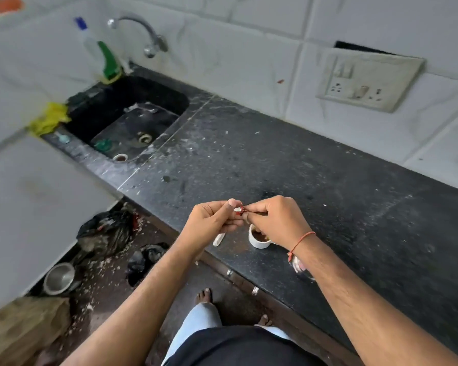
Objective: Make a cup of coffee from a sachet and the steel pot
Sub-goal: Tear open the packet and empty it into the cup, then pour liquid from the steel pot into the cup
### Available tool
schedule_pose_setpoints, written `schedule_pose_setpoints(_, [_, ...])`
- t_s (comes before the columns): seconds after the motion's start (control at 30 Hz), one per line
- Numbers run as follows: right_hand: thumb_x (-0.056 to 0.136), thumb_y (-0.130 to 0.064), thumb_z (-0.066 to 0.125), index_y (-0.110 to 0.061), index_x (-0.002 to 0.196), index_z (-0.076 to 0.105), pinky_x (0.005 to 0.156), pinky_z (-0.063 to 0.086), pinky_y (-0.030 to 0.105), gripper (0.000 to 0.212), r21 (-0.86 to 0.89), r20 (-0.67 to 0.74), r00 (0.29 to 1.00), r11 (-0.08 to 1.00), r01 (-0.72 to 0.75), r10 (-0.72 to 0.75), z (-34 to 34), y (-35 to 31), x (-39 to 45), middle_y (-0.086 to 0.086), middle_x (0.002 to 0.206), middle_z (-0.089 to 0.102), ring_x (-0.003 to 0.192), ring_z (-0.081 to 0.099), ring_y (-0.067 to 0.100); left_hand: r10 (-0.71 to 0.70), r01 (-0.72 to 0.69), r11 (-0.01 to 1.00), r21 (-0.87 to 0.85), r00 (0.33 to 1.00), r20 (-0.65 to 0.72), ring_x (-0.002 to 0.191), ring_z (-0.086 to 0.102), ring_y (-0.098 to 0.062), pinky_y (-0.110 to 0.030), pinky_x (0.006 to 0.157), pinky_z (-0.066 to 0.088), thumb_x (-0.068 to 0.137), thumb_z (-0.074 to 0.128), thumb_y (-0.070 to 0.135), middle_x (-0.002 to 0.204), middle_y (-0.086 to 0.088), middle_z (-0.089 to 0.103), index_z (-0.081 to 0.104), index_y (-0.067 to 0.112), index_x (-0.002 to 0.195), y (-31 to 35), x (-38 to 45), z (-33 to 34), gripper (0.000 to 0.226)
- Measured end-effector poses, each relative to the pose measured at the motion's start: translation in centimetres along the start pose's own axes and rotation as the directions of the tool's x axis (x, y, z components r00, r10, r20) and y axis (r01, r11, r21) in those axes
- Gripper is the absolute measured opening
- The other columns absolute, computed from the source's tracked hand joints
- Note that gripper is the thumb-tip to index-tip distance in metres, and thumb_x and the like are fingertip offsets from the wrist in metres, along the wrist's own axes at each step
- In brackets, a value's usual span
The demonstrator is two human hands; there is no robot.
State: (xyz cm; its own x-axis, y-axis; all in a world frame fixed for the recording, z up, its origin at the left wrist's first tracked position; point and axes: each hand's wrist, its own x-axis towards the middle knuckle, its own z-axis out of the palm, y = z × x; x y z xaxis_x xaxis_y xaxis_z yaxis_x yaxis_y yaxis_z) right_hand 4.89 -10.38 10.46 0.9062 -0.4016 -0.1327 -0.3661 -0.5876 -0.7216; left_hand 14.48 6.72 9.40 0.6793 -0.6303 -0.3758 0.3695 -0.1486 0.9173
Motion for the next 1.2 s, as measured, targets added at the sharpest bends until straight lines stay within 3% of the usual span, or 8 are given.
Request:
schedule_pose_setpoints(0.17, [0.089, -0.037, 0.081, -0.035, 0.096, 0.086, 0.079, 0.059, 0.029, 0.01, -0.075, 0.156, 0.984, 0.993, 0.093, -0.081, 4.2, -4.2, 2.5, -0.01, 0.08, 0.081, 0.076, 0.074, 0.005, 0.03, -0.04, 0.997, -0.061, 0.986, -0.164, 0.087, 0.078, -0.015, -0.023, 0.079, 0.063, 0.097, 0.081, 0.015, 0.102, -0.017, 0.084, 0.08, 0.007, 0.12, -1.6, -2.5, -5.5, 0.024])
schedule_pose_setpoints(0.5, [0.087, -0.045, 0.08, -0.039, 0.1, 0.085, 0.077, 0.049, 0.022, 0.015, -0.133, 0.392, 0.914, 0.976, 0.171, -0.106, 20.3, -12.1, 7.2, -0.012, 0.092, 0.082, 0.09, 0.073, 0.005, -0.094, 0.065, 0.994, -0.089, 0.919, -0.383, 0.071, 0.072, -0.002, -0.015, 0.069, 0.058, 0.103, 0.072, 0.006, 0.084, -0.001, 0.082, 0.081, 0.007, 0.109, -7.6, -5.1, -21.6, 0.011])
schedule_pose_setpoints(0.6, [0.09, -0.04, 0.079, -0.04, 0.103, 0.085, 0.077, 0.058, 0.024, 0.013, -0.024, 0.443, 0.896, 0.999, 0.033, -0.019, 26.7, -13.4, 8.3, -0.015, 0.079, 0.08, 0.077, 0.073, 0.003, -0.169, 0.103, 0.981, -0.164, 0.869, -0.466, 0.072, 0.069, -0.003, -0.016, 0.069, 0.057, 0.103, 0.073, 0.011, 0.084, 0.0, 0.08, 0.083, 0.01, 0.111, -10.5, -5.1, -26.4, 0.012])
schedule_pose_setpoints(0.7, [0.093, -0.027, 0.079, -0.035, 0.101, 0.085, 0.07, 0.066, 0.033, 0.013, 0.129, 0.522, 0.842, 0.963, -0.238, 0.138, 33.8, -13.6, 9.5, -0.006, 0.08, 0.082, 0.073, 0.079, 0.014, -0.24, 0.127, 0.962, -0.243, 0.82, -0.52, 0.094, 0.076, -0.014, -0.028, 0.087, 0.062, 0.103, 0.076, 0.018, 0.102, -0.004, 0.084, 0.085, 0.013, 0.116, -14.4, -4.7, -30.8, 0.017])
schedule_pose_setpoints(0.8, [0.095, -0.012, 0.079, -0.016, 0.108, 0.084, 0.062, 0.062, 0.023, 0.015, 0.222, 0.57, 0.771, 0.85, -0.477, 0.284, 41.4, -12.6, 10.9, 0.007, 0.089, 0.083, 0.073, 0.075, 0.016, -0.324, 0.172, 0.935, -0.31, 0.767, -0.554, 0.102, 0.078, -0.024, -0.041, 0.096, 0.062, 0.101, 0.079, 0.017, 0.107, -0.012, 0.084, 0.085, 0.011, 0.117, -19.2, -3.4, -35.1, 0.018])
schedule_pose_setpoints(0.97, [0.092, -0.009, 0.082, -0.02, 0.093, 0.084, 0.07, 0.063, 0.024, 0.011, 0.186, 0.612, 0.635, 0.695, -0.695, 0.471, 53.6, -7.2, 12.6, 0.008, 0.089, 0.082, 0.074, 0.072, 0.013, -0.464, 0.302, 0.883, -0.359, 0.673, -0.576, 0.099, 0.082, -0.028, -0.039, 0.093, 0.064, 0.096, 0.083, 0.012, 0.099, -0.01, 0.085, 0.085, 0.011, 0.11, -29.9, 0.1, -40.8, 0.014])
schedule_pose_setpoints(1.1, [0.093, -0.009, 0.082, -0.01, 0.103, 0.085, 0.071, 0.064, 0.025, 0.01, 0.142, 0.604, 0.568, 0.626, -0.767, 0.559, 63.2, -1.0, 14.5, 0.009, 0.087, 0.082, 0.071, 0.07, 0.011, -0.578, 0.379, 0.813, -0.442, 0.612, -0.539, 0.098, 0.082, -0.029, -0.04, 0.093, 0.064, 0.095, 0.085, 0.01, 0.098, -0.011, 0.085, 0.083, 0.01, 0.108, -39.1, 4.4, -44.2, 0.014])
schedule_pose_setpoints(1.2, [0.094, -0.01, 0.081, -0.006, 0.103, 0.083, 0.071, 0.063, 0.029, 0.01, 0.124, 0.593, 0.515, 0.562, -0.818, 0.619, 69.8, 3.8, 16.1, 0.005, 0.08, 0.078, 0.067, 0.067, 0.012, -0.626, 0.417, 0.779, -0.469, 0.558, -0.545, 0.079, 0.078, -0.018, -0.027, 0.073, 0.064, 0.095, 0.084, 0.007, 0.087, -0.011, 0.084, 0.081, 0.007, 0.104, -45.9, 8.3, -46.3, 0.01])
